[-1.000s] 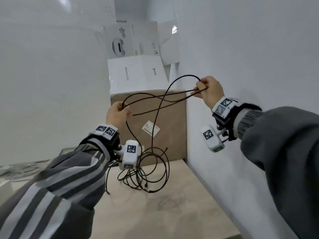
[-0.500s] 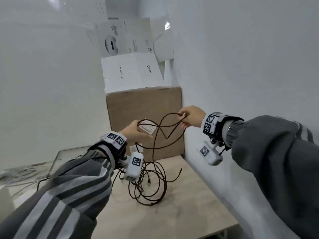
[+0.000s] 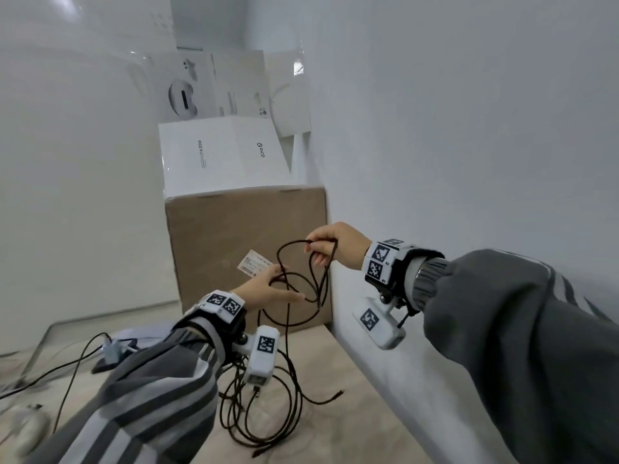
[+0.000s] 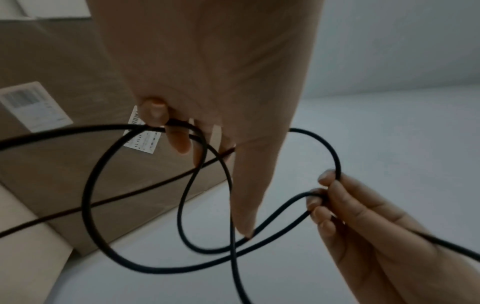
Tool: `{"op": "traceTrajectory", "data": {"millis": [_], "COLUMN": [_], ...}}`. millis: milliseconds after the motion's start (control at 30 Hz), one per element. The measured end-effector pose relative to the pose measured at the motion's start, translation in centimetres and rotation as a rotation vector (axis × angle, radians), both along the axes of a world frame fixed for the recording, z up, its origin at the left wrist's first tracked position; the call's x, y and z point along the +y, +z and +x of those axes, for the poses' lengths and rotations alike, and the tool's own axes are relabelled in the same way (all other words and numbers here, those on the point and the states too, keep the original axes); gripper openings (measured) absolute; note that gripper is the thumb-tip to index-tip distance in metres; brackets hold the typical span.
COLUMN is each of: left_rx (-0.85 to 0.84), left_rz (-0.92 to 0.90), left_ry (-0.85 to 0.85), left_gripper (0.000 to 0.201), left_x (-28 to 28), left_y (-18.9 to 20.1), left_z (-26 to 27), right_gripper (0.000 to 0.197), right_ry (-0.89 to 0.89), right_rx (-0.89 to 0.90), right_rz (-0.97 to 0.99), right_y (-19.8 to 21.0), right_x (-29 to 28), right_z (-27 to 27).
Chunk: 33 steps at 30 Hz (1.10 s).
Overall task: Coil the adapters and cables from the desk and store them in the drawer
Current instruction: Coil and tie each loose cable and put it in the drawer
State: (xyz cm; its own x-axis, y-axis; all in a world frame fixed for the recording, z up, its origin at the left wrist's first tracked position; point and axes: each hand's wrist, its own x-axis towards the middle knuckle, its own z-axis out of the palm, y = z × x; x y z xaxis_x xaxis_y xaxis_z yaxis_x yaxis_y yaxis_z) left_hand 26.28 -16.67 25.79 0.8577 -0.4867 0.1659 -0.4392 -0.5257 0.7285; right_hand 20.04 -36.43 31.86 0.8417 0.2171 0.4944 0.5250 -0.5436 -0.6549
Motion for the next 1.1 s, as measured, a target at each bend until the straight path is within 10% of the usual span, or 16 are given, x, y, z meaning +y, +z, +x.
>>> {"op": "traceTrajectory", "data": {"millis": [300, 500, 600, 767, 967, 1100], "left_rx": [-0.082, -0.263, -0.178, 0.298, 0.118, 0.093], "left_rz": [0.419, 0.416, 0.394, 0.003, -0.257, -0.322], "left_ry": [0.240, 0.370, 0.366, 0.283, 0.390, 0.366], "left_gripper": [0.120, 0.026, 0.016, 0.028, 0.036, 0.035], "left_x": [-0.4, 0.9, 2.9, 5.2, 5.7, 5.6], "left_y": [-6.9, -7.6, -5.9, -3.7, -1.1, 0.6], "left_z": [-1.3, 0.4, 1.5, 1.6, -0.2, -1.1], "right_gripper": [0.027, 0.024, 0.026, 0.018, 0.013, 0.054], "right_ry": [-0.103, -0.091, -0.072, -0.012, -0.145, -0.141], "right_rx": [0.220, 0.279, 0.286, 0.378, 0.495, 0.801], "right_rz": [0.268, 0.436, 0.441, 0.542, 0.189, -0.080], "right_y": [-4.8, -6.1, -7.8, -10.8, -15.5, -20.8], "right_x": [2.3, 2.3, 1.2, 0.6, 0.1, 1.9], "right_z": [3.5, 3.9, 4.0, 3.6, 1.4, 1.1]}}
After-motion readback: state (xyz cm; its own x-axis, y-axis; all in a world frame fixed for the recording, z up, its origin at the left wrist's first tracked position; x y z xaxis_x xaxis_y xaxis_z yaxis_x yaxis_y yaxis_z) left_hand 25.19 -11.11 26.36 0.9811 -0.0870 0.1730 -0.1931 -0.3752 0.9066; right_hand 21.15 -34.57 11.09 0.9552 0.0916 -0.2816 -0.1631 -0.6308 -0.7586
